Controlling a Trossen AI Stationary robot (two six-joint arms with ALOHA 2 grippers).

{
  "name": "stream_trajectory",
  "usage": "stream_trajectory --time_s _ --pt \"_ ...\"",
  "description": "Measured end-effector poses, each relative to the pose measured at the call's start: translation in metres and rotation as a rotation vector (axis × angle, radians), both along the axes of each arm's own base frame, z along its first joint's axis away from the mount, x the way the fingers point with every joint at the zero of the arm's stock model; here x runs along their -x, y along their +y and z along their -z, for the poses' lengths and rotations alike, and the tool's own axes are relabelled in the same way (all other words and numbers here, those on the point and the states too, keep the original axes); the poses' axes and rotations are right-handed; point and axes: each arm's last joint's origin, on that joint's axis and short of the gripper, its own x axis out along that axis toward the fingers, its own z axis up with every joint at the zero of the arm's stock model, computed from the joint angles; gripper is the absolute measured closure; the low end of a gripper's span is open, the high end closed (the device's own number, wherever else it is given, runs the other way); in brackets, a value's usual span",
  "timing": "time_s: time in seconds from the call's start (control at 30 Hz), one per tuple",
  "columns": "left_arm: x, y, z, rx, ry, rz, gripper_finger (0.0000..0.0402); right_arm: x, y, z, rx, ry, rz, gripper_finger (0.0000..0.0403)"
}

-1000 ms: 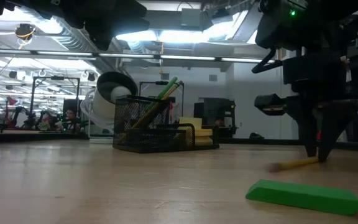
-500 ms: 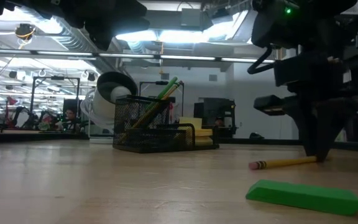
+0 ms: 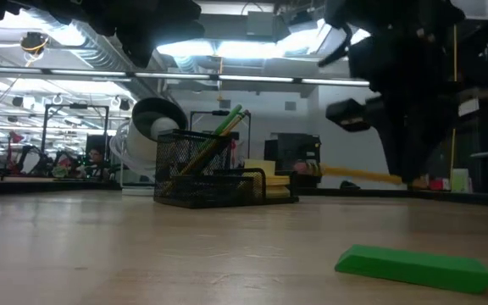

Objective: Pick and place office supplies into organizer
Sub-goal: Put the yellow pencil into the black desk organizer

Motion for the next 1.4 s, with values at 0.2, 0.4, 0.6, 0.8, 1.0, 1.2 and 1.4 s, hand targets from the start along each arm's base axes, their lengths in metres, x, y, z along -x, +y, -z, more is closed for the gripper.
stream_trajectory --time_s 0.2,0.4,0.6,0.8,1.0,1.2,1.4 --pt "0.000 0.000 0.000 -0.001 0.000 0.000 0.0276 -0.008 0.002 -0.021 -0.011 -0.005 -0.001 0.0374" --pt "0.000 0.000 0.000 -0.001 0.000 0.000 0.0276 -0.017 0.006 -0.047 -0.059 -0.027 -0.012 0.0366" --pt "0.000 0.000 0.000 -0.032 0.000 0.006 0.0276 -0.010 -0.003 -0.094 -0.098 -0.155 0.025 0.0365" --pt "-0.001 0.000 -0.006 -0.079 -0.055 0.019 0.0276 0.009 -0.018 -0.139 -0.162 -0.392 0.074 0.0364" --pt "-0.003 0.000 -0.017 -0.177 -0.159 0.028 0.0276 0.018 -0.024 -0.149 -0.230 -0.605 0.065 0.0364" --pt "-0.006 0.008 -0.028 -0.256 -0.247 -0.007 0.0276 0.017 -0.026 -0.135 -0.273 -0.747 0.048 0.0373" --pt "-0.010 0.018 -0.031 -0.250 -0.273 -0.040 0.0276 0.014 -0.025 -0.120 -0.296 -0.859 0.037 0.0371"
